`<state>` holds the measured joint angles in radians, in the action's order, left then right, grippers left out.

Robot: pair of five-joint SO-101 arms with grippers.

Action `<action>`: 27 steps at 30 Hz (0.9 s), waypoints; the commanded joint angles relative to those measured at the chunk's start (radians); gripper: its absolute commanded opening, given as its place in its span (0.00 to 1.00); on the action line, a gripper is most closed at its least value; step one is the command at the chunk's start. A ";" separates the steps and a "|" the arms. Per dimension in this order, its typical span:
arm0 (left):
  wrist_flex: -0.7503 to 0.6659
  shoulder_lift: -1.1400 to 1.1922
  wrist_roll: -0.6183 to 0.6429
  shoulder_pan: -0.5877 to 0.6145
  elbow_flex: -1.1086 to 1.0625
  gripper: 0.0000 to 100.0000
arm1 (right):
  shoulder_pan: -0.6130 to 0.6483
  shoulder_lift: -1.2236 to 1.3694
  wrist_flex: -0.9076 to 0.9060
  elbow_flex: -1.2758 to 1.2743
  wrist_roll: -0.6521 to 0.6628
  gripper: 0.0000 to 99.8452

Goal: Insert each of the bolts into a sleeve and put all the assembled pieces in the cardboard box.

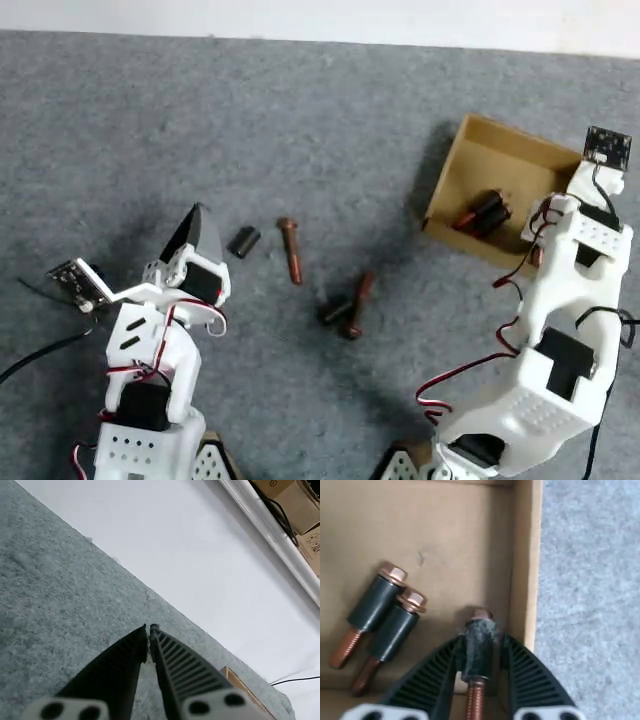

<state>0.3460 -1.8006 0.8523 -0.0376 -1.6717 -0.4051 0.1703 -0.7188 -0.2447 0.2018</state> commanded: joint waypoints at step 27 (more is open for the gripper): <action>0.020 -0.015 -0.009 0.016 -0.024 0.03 | 0.070 -0.008 -0.156 0.048 0.003 0.00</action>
<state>0.3644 -1.8006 0.8523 -0.0299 -1.6717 -0.3514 0.1703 -0.9122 -0.2279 0.2018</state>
